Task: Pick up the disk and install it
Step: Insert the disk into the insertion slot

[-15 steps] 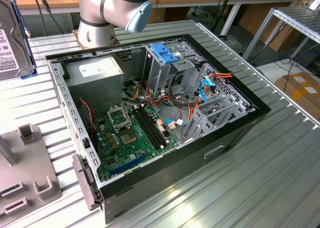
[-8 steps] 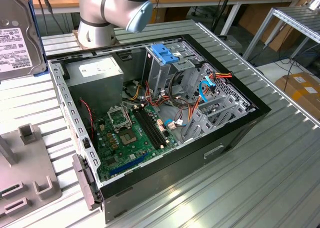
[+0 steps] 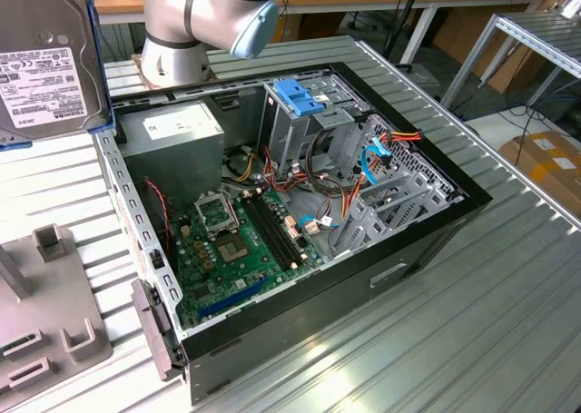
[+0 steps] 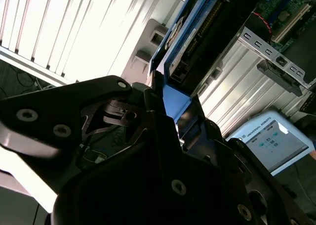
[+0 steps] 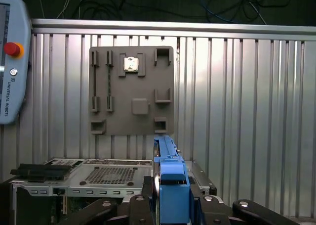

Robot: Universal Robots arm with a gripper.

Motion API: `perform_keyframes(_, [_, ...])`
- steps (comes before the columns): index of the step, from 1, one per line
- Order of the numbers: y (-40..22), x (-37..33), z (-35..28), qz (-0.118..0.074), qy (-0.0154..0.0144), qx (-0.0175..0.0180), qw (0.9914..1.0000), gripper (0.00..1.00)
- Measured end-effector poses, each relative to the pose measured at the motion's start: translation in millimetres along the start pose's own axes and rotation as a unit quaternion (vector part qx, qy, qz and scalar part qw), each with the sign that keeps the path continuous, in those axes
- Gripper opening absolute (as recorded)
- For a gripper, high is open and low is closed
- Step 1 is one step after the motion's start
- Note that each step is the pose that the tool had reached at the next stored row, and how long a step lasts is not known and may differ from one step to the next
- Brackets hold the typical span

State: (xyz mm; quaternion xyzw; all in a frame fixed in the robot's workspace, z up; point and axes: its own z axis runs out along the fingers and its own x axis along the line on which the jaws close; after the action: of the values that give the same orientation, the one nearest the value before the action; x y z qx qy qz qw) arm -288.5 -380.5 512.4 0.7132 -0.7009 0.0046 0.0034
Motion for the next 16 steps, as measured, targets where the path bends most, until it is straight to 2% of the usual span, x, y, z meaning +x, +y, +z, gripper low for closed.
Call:
perform_keyframes(7, [-11.8,0.2,0.1,0.0,0.0,0.0,1.0,0.37])
perform_keyframes(12, [-12.7,0.2,0.1,0.0,0.0,0.0,1.0,0.37])
perform_keyframes(16, [-23.1,0.2,0.2,0.0,0.0,0.0,1.0,0.37])
